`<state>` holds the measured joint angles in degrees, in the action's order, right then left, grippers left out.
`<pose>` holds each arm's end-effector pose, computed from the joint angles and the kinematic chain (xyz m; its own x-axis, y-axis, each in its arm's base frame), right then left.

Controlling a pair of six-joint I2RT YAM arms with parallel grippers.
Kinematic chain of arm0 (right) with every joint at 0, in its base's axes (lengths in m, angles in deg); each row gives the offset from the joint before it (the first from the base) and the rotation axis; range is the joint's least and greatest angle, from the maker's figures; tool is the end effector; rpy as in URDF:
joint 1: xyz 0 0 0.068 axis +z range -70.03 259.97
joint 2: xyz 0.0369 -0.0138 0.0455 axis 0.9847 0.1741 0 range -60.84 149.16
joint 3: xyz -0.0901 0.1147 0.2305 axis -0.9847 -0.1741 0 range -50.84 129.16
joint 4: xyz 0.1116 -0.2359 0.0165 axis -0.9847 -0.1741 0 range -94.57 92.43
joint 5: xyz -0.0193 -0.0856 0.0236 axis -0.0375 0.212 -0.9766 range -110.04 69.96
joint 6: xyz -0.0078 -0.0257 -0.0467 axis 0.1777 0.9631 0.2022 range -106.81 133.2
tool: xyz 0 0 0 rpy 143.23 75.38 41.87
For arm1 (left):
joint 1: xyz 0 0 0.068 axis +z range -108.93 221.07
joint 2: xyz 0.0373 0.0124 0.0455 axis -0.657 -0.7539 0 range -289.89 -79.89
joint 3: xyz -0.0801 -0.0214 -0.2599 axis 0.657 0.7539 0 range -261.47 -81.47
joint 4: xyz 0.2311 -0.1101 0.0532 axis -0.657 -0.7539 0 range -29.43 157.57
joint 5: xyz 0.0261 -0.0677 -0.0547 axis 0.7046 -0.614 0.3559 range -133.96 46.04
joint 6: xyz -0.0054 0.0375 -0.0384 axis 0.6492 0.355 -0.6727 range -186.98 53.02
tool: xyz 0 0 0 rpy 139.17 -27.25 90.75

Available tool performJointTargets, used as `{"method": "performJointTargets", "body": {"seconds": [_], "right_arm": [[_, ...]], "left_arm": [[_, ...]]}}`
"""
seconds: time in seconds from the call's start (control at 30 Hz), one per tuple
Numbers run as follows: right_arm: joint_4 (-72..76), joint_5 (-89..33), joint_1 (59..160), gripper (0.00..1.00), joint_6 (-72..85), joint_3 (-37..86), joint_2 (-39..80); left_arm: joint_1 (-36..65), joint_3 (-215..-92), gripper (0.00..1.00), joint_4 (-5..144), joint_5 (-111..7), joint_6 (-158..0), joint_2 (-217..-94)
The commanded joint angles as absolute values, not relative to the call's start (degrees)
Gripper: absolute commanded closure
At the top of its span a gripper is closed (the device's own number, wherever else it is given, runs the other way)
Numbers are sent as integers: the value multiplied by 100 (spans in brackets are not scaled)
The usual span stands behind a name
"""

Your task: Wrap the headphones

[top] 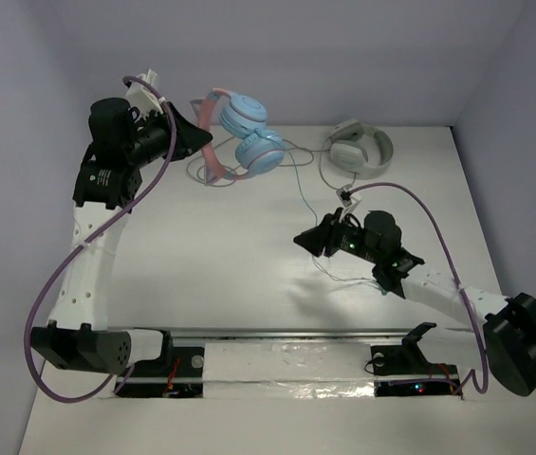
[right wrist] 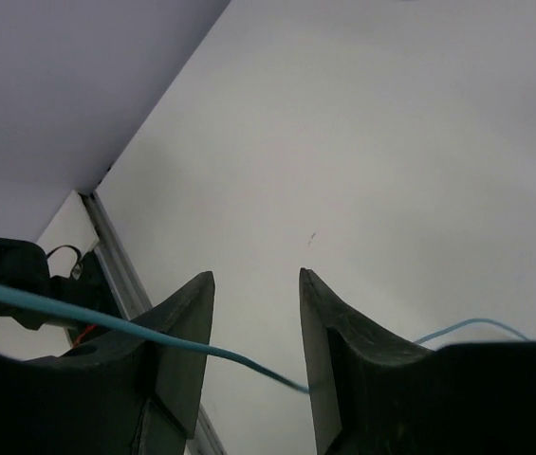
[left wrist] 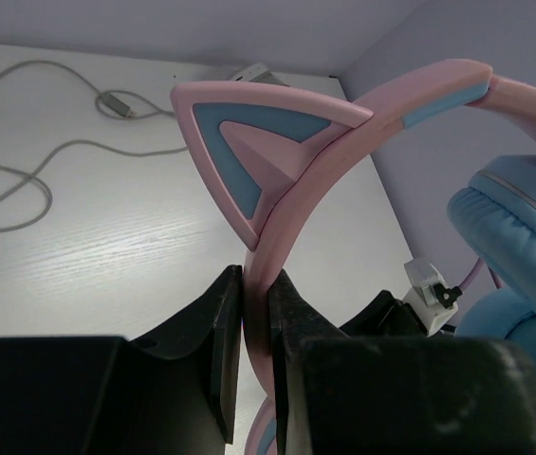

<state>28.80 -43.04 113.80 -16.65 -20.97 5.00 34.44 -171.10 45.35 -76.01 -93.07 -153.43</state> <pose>0.2004 0.1512 0.2412 -0.5345 0.1933 -0.8228 -0.6532 0.5234 0.5472 0.2635 -0.0497 0.4811 -0.3688 -0.3324 -0.8680 0.5119 0.7068 -0.4882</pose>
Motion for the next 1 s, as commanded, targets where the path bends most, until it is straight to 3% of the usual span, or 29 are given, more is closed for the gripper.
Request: {"method": "performJointTargets", "body": {"seconds": [0.0,0.13,0.2,0.23,0.27,0.4,0.5,0.67,0.73,0.97], "right_arm": [[3583,-4438,11390,53,-1695,-1815,744],[3670,-4473,11390,53,-1651,-1718,1043],[3819,-4491,11390,59,-1721,-1779,1114],[3855,-4509,11390,63,-1782,-1840,1114],[3864,-4491,11390,79,-1818,-1850,1105],[3356,-4509,11390,99,-1976,-1709,921],[2127,-4115,11582,100,-1836,-1280,719],[2,-2279,11636,100,-1449,-664,166],[-414,-1316,11636,100,-1370,-199,121],[-908,61,11636,100,-775,1207,419]], "left_arm": [[3483,-17235,100,4841,-7833,-9502,-15302],[3536,-17393,100,4657,-7710,-9405,-15310],[3536,-17481,100,4630,-7674,-9388,-15371],[3536,-17534,100,4639,-7666,-9387,-15398],[3536,-17534,100,4656,-7639,-9396,-15416],[3536,-17254,100,4858,-7508,-9493,-15512],[3536,-16946,100,4990,-7052,-9476,-15530],[3536,-16393,100,4903,-6410,-9230,-15451],[3475,-15877,100,4937,-6260,-9124,-15250],[3422,-14863,100,4551,-5899,-8667,-14687]]}}
